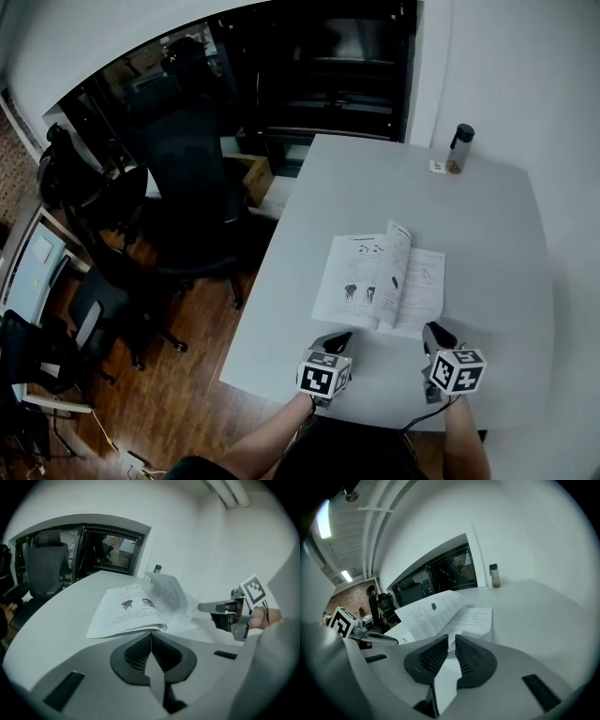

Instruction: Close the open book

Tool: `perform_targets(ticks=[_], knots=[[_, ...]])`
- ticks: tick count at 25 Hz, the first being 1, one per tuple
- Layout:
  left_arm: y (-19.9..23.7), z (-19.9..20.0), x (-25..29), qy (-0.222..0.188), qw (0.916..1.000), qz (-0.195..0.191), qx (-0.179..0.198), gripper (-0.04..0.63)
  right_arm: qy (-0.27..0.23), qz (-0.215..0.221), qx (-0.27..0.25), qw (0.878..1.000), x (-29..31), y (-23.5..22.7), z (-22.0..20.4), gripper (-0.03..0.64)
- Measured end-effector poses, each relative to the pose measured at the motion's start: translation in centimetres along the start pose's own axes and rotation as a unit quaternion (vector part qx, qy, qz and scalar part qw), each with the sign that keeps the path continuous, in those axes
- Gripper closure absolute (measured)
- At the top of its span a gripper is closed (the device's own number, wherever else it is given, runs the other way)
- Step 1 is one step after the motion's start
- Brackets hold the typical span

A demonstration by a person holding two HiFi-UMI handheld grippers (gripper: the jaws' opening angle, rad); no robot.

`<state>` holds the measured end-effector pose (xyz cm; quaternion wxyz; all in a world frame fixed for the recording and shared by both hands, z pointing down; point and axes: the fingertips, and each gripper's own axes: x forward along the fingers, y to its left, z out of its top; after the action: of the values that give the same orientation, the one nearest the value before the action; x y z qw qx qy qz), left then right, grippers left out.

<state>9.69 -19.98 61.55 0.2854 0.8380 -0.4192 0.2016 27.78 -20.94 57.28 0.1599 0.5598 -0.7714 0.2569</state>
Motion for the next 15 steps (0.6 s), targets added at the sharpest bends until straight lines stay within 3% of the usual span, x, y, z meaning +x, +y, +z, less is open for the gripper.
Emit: perform_targets(ticks=[8, 9, 15], knots=[[2.0, -0.5, 1.3, 0.005, 0.9989, 0.029, -0.037, 0.589, -0.048, -0.046, -0.05, 0.997, -3.3, -1.4, 3.9, 0.569], [2.1, -0.5, 1.4, 0.005, 0.9987, 0.032, -0.04, 0.589, -0.055, -0.044, -0.065, 0.995, -3.5, -1.1, 4.5, 0.612], [2.8, 0.0, 2.1, 0.005, 0.9975, 0.043, -0.056, 0.589, -0.033, -0.011, -0.098, 0.995, -2.3, 0.7, 4.0, 0.613]])
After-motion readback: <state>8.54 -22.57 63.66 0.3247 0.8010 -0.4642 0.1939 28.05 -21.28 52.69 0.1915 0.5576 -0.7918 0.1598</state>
